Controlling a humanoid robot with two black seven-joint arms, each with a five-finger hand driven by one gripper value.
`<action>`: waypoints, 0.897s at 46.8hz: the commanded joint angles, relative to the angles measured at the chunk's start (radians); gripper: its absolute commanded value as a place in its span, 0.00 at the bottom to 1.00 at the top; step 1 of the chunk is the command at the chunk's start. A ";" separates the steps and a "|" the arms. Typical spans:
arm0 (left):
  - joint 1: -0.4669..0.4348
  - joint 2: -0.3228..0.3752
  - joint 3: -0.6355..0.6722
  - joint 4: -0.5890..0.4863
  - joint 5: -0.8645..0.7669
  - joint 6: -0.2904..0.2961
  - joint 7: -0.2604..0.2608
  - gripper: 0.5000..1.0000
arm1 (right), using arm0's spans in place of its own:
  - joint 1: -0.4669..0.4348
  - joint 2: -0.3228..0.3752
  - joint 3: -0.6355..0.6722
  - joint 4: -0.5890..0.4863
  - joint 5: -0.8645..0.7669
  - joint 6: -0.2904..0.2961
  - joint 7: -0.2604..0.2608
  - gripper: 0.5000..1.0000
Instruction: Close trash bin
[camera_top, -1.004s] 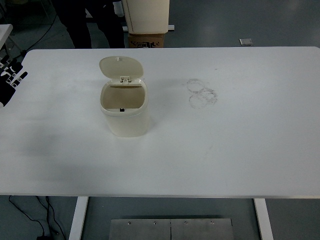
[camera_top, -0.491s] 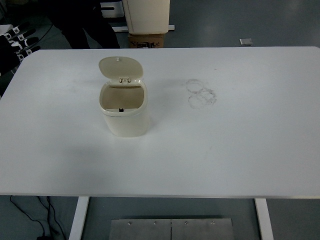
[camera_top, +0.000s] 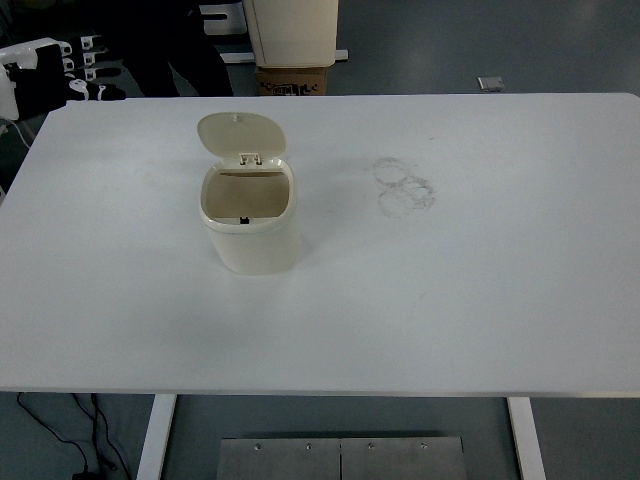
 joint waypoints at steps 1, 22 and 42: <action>-0.056 -0.028 0.065 -0.009 0.030 -0.005 0.000 1.00 | 0.000 0.000 0.000 0.000 0.000 0.000 0.000 0.98; -0.179 -0.134 0.117 -0.009 0.307 -0.063 0.038 1.00 | 0.000 0.000 -0.001 0.000 -0.001 0.000 0.000 0.98; -0.271 -0.212 0.109 -0.017 0.311 -0.140 0.207 1.00 | 0.000 0.000 0.000 0.000 0.000 0.000 0.000 0.98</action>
